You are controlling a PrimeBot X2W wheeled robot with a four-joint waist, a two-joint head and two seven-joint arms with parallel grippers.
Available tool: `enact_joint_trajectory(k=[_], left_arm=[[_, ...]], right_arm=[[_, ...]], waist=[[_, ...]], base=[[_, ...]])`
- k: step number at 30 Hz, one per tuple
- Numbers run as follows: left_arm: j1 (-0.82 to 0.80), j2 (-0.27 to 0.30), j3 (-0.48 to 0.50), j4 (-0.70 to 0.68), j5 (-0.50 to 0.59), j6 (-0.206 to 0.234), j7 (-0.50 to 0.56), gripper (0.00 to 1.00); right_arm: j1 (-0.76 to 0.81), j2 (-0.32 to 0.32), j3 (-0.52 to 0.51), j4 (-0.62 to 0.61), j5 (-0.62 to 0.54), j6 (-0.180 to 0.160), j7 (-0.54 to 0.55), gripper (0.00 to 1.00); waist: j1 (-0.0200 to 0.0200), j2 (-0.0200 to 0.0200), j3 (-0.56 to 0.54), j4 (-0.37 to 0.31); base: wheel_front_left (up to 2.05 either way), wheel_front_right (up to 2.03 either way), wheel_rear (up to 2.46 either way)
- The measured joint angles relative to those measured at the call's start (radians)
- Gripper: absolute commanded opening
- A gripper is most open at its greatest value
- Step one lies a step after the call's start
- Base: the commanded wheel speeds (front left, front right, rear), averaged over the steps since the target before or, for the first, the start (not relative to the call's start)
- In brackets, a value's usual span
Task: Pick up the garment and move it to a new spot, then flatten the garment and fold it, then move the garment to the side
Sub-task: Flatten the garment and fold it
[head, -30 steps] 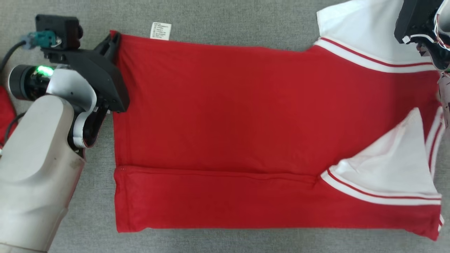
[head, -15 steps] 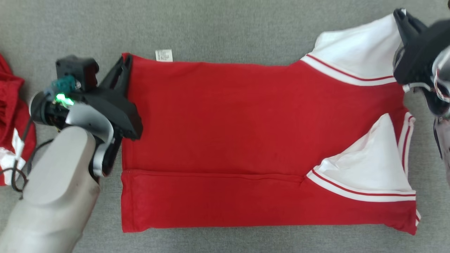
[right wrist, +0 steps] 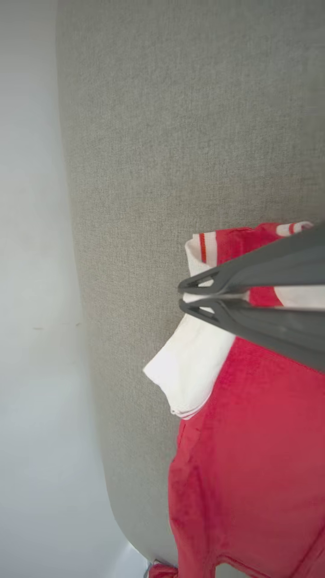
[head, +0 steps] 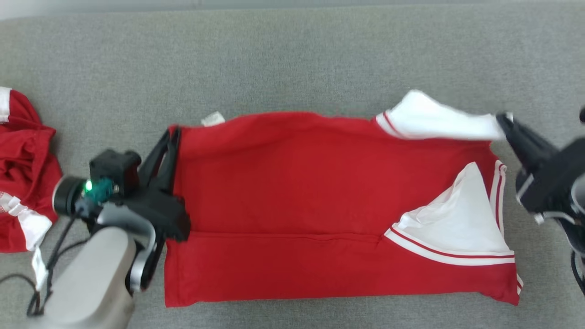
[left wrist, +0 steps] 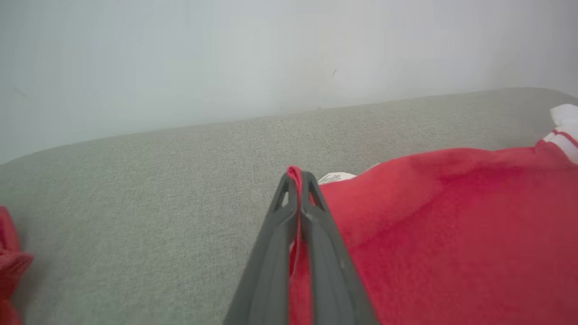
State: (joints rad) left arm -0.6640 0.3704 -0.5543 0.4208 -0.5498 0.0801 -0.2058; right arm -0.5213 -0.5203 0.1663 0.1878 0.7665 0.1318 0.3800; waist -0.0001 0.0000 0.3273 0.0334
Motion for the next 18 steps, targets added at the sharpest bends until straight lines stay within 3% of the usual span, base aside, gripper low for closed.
enact_joint_trajectory(k=[9,18], left_arm=[[0.111,0.012,0.006,-0.014,0.012,0.021,-0.043,0.00],[0.231,-0.009,0.034,-0.015,0.011,0.034,-0.054,0.00]], right_arm=[[0.224,-0.008,-0.096,-0.158,0.034,0.000,0.104,0.00],[0.384,0.069,-0.163,-0.267,-0.020,0.000,0.205,0.00]], waist=[[0.0000,0.0000,-0.031,-0.008],[-0.0001,-0.0001,-0.063,-0.010]], base=[[0.00,0.00,0.00],[0.00,0.00,0.00]])
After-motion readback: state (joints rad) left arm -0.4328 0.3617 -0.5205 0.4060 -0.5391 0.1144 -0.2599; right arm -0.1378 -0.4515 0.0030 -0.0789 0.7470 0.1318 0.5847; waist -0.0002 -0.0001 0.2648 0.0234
